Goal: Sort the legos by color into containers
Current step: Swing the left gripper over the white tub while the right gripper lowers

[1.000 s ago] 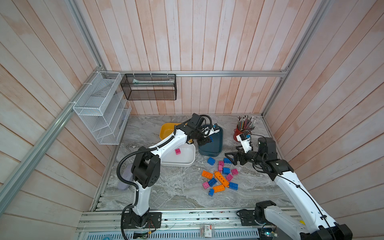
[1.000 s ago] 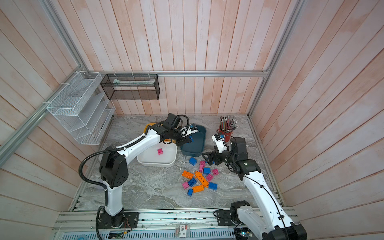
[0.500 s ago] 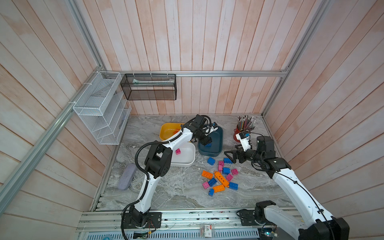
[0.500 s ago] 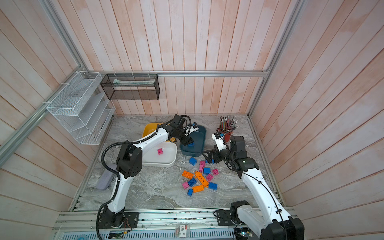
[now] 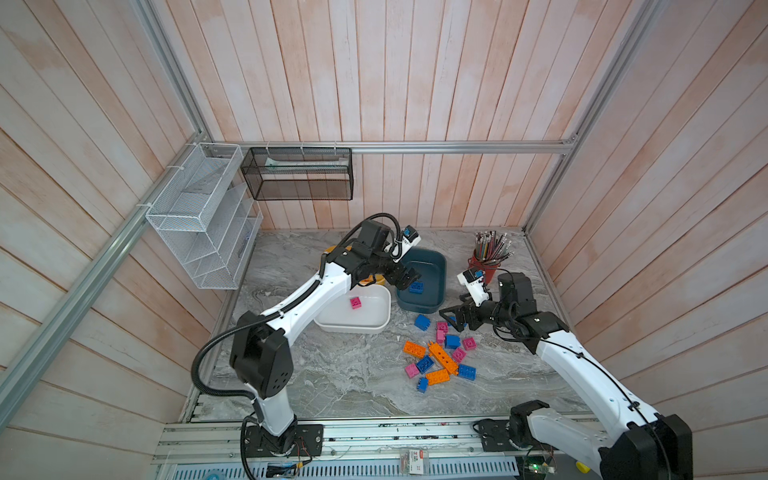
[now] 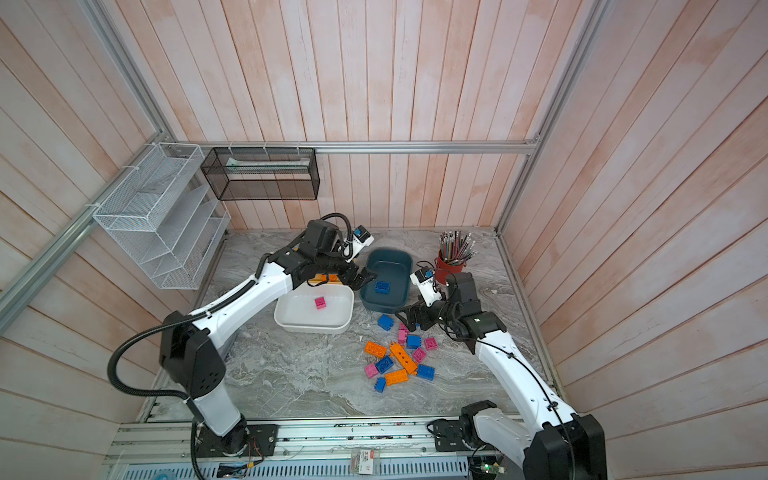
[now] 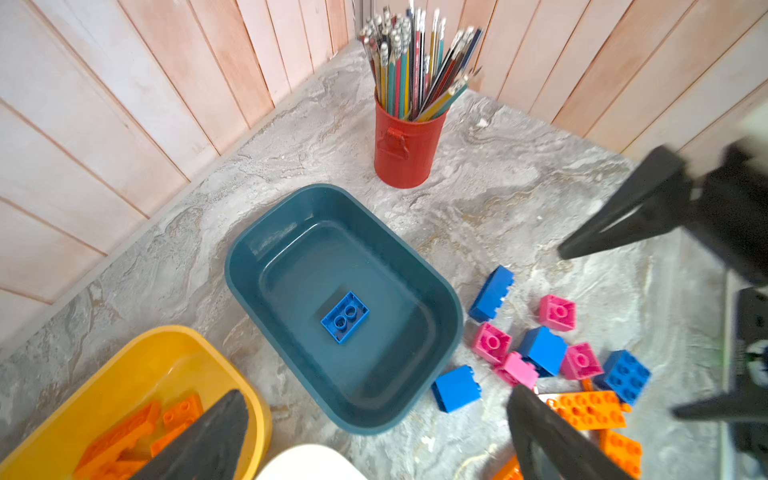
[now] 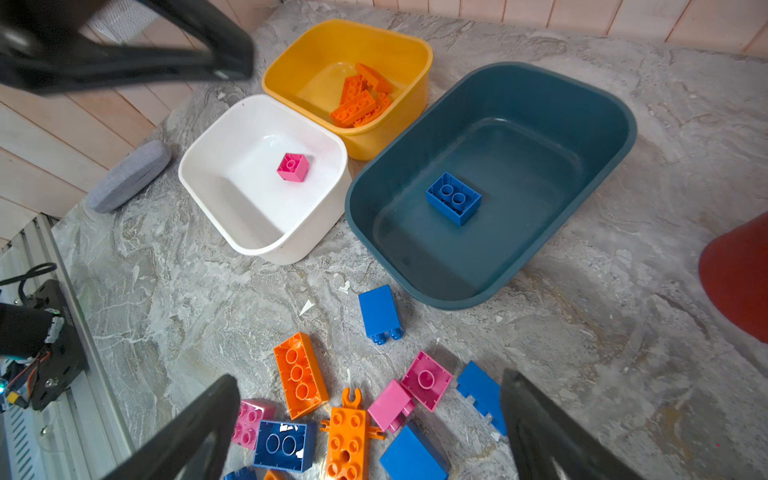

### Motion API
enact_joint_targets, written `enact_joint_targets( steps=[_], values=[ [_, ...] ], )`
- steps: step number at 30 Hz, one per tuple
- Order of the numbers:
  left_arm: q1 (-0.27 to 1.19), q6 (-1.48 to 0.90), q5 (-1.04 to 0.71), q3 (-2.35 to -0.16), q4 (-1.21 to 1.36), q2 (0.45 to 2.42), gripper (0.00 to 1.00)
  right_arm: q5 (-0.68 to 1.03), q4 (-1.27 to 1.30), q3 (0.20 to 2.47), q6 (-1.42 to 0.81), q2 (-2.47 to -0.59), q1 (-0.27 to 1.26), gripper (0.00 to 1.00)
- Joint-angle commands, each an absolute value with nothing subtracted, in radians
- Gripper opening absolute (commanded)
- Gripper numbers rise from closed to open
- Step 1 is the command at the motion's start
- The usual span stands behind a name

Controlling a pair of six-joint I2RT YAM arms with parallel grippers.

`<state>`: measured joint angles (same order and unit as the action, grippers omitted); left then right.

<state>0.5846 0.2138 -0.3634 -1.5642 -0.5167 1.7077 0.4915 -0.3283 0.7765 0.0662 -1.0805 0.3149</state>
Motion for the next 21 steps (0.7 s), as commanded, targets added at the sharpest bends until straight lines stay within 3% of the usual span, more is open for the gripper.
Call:
enact_joint_targets(
  steps=[1, 10, 21],
  values=[
    [0.544, 0.076, -0.449, -1.424, -0.514, 1.610, 1.00, 0.417, -0.314, 0.749, 0.097, -1.107, 0.361, 0.96],
    [0.431, -0.145, -0.640, -1.060, -0.381, 1.292, 1.00, 0.289, -0.249, 0.721, 0.124, -1.254, 0.491, 0.88],
    [0.394, -0.189, -0.663, -0.937, -0.349, 1.191, 1.00, 0.141, -0.134, 0.749, 0.180, -1.457, 0.597, 0.78]
  ],
)
